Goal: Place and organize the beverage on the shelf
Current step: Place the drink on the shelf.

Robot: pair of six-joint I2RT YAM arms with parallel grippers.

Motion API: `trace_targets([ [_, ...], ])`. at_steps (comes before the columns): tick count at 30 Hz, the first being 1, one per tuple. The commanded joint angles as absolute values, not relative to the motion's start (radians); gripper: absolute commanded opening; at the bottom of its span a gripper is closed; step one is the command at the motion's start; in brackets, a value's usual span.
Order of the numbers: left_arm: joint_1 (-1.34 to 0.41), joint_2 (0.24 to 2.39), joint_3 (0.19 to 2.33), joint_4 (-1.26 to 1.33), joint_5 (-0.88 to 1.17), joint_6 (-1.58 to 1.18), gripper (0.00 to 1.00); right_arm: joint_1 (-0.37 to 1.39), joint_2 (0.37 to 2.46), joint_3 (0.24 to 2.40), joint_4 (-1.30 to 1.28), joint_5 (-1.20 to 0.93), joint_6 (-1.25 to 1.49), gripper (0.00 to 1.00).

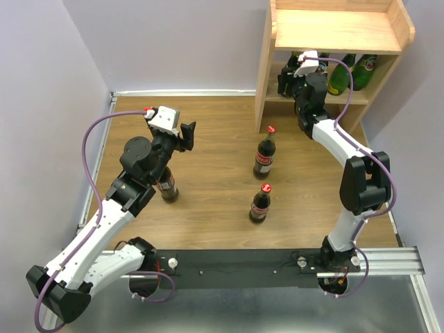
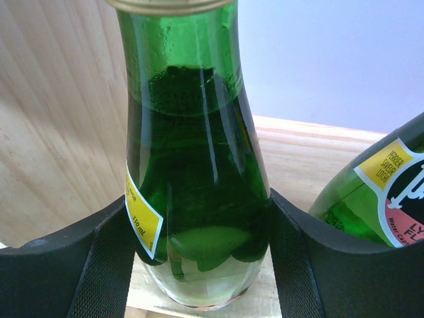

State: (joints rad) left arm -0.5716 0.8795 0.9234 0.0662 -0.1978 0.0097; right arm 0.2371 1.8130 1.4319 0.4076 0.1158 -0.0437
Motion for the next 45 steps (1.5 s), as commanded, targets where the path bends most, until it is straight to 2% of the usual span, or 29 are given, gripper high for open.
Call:
trace_targets([
  [1,-0.575,0.870,0.913,0.081,-0.215,0.003,0.72,0.229,1.836,1.451,0.471,0.146,-0.058,0.49],
  [8,-0.574,0.868,0.911,0.080,-0.215,0.003,0.72,0.229,1.829,1.439,0.471,0.141,-0.064,0.73],
  [14,-0.575,0.868,0.911,0.080,-0.213,0.003,0.72,0.229,1.818,1.436,0.474,0.140,-0.071,0.83],
  [31,-0.575,0.865,0.913,0.078,-0.207,0.003,0.72,0.229,1.755,1.396,0.486,0.138,-0.072,0.88],
  [45,-0.575,0.856,0.908,0.080,-0.203,0.003,0.72,0.229,1.686,1.333,0.506,0.135,-0.072,0.89],
])
